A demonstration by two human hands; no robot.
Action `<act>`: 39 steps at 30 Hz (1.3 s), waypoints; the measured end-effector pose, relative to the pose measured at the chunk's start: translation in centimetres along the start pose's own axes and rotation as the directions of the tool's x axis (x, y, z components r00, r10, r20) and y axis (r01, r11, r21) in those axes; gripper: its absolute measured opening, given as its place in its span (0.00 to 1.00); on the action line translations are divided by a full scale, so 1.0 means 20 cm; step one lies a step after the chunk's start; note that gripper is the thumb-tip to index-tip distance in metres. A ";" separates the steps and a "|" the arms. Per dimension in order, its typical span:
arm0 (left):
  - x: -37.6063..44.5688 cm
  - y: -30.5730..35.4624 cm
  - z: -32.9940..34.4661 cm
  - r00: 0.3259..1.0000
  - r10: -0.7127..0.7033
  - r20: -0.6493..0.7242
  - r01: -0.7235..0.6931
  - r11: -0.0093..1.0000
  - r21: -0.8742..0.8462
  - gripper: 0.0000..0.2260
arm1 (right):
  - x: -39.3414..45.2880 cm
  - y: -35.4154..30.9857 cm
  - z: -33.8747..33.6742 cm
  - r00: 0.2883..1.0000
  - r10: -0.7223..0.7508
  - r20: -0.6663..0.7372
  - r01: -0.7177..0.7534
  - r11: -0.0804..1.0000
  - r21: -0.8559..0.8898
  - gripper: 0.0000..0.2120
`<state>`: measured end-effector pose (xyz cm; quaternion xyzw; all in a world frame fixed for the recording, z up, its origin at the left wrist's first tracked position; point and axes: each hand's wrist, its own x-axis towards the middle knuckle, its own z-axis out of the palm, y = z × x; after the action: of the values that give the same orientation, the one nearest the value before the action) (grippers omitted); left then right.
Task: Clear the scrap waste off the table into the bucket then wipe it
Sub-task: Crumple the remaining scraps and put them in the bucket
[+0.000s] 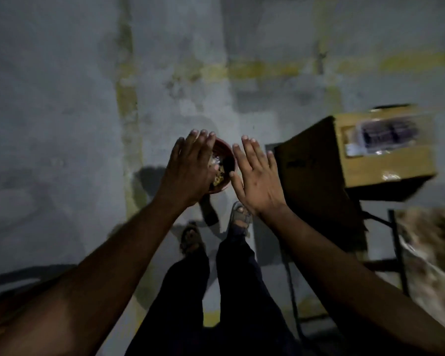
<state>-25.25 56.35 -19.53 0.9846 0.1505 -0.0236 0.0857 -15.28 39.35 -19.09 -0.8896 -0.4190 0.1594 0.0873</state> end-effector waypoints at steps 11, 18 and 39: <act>-0.19 1.06 -0.75 0.838 0.545 -0.044 -0.539 0.837 0.095 0.31 | -1.16 0.14 -0.70 0.787 0.523 -0.327 -0.506 0.851 0.141 0.32; -0.35 1.98 -0.68 0.627 0.779 0.020 -0.779 0.625 0.052 0.31 | -1.97 0.56 -0.69 0.520 0.754 -0.401 -0.727 0.637 0.257 0.33; -0.69 3.22 -0.07 0.334 0.911 0.240 -0.872 0.395 -0.288 0.33 | -3.27 0.88 -0.13 -0.275 0.955 -0.113 -0.570 -0.067 0.819 0.31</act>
<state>-19.04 -7.95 -6.73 0.8758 -0.4306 -0.1449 0.1629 -40.81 -22.30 -7.92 -0.8236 0.4557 -0.1086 0.3196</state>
